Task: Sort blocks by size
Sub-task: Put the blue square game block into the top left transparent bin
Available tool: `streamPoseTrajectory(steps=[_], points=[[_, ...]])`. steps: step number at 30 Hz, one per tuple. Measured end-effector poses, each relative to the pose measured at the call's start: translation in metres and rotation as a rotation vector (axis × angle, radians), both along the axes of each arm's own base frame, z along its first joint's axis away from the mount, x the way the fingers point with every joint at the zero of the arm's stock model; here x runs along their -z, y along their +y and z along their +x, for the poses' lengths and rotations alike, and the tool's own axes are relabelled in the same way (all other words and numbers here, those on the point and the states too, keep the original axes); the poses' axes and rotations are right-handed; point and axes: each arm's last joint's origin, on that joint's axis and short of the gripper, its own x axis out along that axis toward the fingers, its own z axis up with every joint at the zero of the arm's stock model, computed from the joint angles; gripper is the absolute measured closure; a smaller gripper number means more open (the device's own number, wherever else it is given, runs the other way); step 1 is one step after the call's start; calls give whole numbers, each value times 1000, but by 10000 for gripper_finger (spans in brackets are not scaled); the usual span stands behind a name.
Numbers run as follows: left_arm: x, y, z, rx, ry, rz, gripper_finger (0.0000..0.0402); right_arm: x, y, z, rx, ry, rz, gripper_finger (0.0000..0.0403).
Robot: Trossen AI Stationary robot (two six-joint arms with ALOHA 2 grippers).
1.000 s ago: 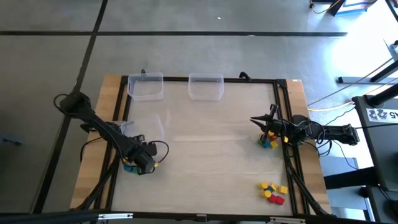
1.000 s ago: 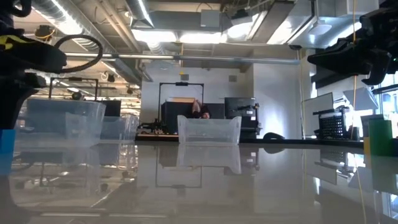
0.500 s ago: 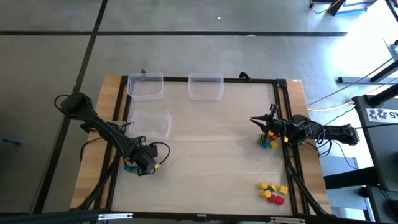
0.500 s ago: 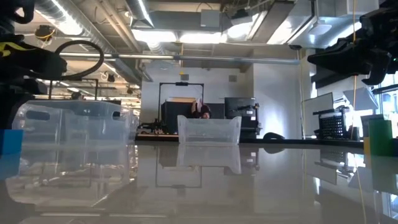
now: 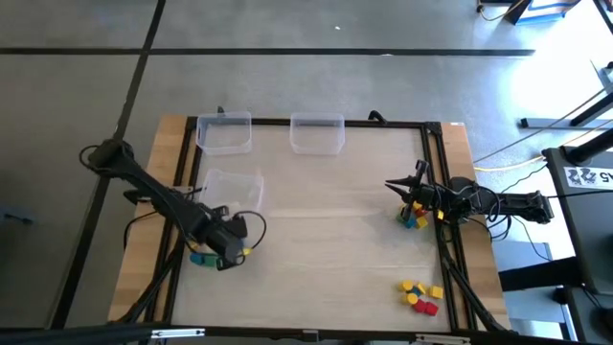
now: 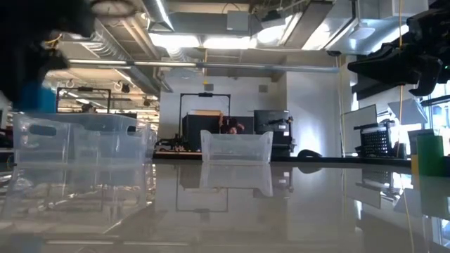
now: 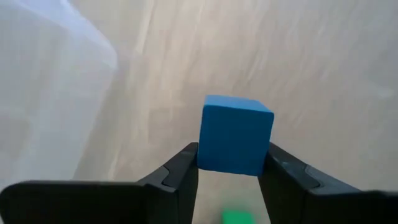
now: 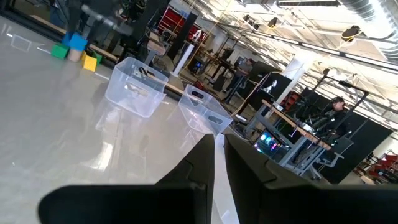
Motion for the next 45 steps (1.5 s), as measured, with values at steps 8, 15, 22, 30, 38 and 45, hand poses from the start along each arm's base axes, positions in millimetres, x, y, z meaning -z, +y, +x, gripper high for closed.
streamPoseTrajectory(steps=[8, 15, 22, 30, 38, 45], points=[[-53, 39, -8, -186, -281, 41, 265, 0, 0, 0, 9, 0, 0, 358], [-76, 87, -19, -446, -452, 204, 262, 0, -2, -1, 73, -13, 43, 359], [-79, 136, -20, -618, -399, 448, 261, -1, -4, -1, 138, -19, 51, 358], [-73, 198, -23, -778, -269, 619, 258, -5, -5, -2, 166, -76, 94, 359], [-47, 251, -30, -898, -132, 685, 257, -5, -5, -2, 165, -82, 94, 359], [-29, 278, -30, -965, -35, 683, 257, -5, -5, -2, 160, -82, 95, 359]])
